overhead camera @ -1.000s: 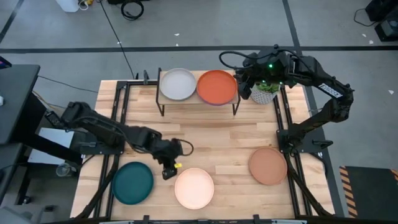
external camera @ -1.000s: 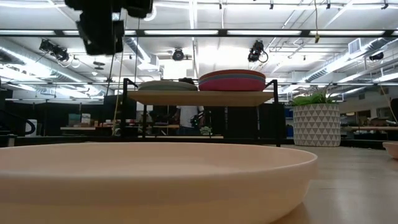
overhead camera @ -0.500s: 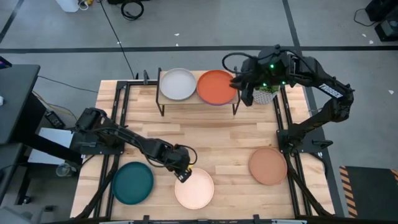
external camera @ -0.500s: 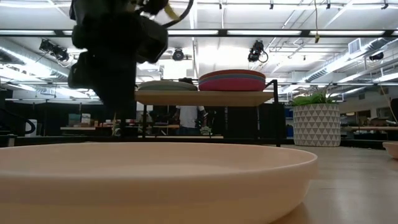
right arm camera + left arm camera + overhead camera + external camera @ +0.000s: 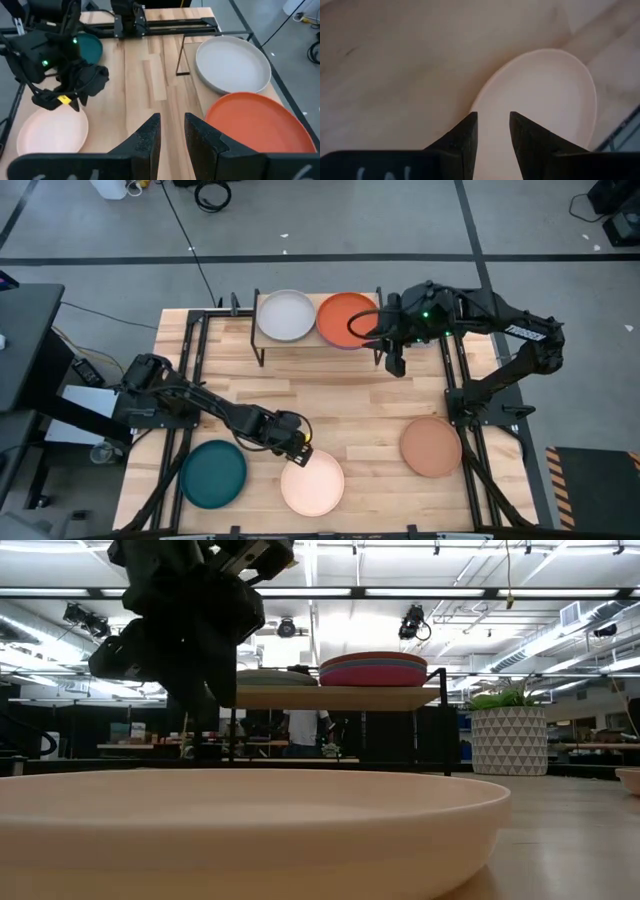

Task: Place and stack plates onto a shelf
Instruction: Stack the light red plate on top of the gray plate on the shelf

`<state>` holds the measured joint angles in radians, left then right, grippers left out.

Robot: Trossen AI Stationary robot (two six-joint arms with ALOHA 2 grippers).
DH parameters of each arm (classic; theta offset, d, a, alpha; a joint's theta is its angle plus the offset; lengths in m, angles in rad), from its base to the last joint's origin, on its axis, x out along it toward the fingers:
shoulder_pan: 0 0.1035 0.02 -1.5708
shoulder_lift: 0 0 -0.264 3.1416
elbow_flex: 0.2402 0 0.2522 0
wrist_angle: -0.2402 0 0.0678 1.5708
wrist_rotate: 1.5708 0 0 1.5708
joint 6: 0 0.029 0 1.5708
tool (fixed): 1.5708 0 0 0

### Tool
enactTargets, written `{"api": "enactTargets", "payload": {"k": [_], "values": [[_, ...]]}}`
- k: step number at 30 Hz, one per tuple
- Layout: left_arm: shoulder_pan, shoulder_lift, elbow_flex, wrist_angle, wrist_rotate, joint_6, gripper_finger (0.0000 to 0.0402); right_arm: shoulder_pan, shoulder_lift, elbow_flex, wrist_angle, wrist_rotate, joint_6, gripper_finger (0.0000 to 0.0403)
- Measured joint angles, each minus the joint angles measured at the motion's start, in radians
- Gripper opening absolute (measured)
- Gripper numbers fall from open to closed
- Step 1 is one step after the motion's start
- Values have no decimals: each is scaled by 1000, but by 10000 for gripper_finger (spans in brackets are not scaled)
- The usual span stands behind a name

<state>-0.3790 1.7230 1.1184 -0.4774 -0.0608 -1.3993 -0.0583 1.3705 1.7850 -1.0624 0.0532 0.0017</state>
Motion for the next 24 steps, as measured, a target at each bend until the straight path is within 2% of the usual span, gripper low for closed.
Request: {"api": "enactTargets", "payload": {"k": [6, 15, 24], "values": [[-19, 35, 1, -20, -27, -6, 125, 50, -1, -14, 3, 5, 5, 94], [-18, 75, 2, 10, -33, 99, 177, 79, 2, -14, 105, 9, 21, 94], [-47, 138, 1, 5, -39, 147, 158, 79, 3, -14, 105, 23, 18, 94]]}}
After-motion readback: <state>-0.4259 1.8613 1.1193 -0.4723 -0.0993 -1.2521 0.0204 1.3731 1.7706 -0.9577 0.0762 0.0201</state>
